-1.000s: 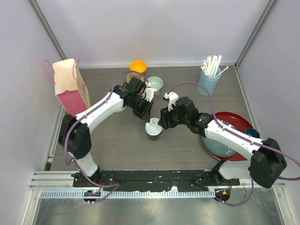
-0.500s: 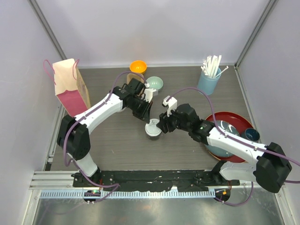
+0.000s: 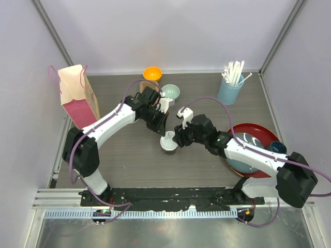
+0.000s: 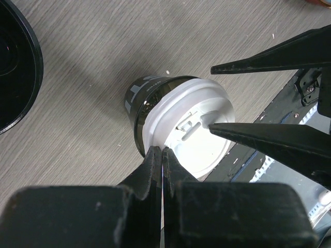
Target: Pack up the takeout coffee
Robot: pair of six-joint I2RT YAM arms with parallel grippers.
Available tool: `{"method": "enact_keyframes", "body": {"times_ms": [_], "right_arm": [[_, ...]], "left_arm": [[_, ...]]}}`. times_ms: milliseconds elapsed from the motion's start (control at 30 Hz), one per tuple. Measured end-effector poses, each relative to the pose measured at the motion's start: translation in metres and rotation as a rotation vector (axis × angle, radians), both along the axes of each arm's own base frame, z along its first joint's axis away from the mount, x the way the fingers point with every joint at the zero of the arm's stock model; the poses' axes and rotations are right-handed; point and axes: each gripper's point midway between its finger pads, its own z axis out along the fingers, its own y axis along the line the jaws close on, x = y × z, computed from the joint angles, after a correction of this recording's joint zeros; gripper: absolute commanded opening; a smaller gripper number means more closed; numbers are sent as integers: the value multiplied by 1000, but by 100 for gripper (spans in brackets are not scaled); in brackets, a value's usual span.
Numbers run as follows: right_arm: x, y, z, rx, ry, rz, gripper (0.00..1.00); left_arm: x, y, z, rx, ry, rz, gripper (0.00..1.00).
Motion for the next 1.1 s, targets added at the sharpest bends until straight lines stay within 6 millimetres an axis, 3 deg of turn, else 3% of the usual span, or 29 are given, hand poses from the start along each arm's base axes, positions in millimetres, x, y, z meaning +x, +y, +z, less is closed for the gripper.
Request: {"method": "enact_keyframes", "body": {"times_ms": [133,533,1100], "right_arm": [[0,0,-6,-13,14,1,43],[0,0,-10,-30,28,-2,48],[1,-1,15,-11,4,-10,50]], "left_arm": [[-1,1,-1,3,2,0,0],[-1,0,-5,7,13,-2,0],[-5,-3,-2,-20,30,-17,0]]}}
